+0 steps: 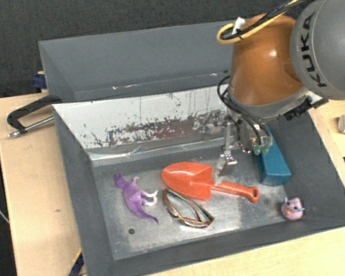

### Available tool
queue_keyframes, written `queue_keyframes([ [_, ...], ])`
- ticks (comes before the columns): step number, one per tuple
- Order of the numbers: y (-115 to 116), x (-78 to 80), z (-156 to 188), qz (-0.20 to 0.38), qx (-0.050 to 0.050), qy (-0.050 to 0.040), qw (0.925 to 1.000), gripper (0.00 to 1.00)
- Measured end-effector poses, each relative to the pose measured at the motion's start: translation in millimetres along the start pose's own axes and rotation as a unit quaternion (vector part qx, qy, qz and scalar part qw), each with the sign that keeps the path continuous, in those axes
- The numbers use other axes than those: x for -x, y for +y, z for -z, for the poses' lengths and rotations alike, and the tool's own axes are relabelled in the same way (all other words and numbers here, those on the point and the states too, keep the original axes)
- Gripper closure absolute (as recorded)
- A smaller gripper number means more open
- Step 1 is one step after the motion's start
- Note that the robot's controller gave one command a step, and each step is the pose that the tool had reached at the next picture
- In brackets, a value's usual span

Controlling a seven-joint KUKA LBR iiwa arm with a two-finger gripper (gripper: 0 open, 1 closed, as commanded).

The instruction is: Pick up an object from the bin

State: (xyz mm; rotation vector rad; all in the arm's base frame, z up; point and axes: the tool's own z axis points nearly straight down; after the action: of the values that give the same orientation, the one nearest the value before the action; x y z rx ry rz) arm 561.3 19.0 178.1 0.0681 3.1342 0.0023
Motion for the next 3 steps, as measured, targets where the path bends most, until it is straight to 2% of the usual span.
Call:
queue_keyframes([
  [1,29.6,1.8,-18.8,-0.102,0.000,0.0018,0.9948,0.00],
  [2,28.5,11.1,-52.6,-0.063,0.000,0.0024,0.9980,0.00],
  [3,25.3,2.7,-100.5,-0.174,0.000,0.0030,0.9847,0.00],
])
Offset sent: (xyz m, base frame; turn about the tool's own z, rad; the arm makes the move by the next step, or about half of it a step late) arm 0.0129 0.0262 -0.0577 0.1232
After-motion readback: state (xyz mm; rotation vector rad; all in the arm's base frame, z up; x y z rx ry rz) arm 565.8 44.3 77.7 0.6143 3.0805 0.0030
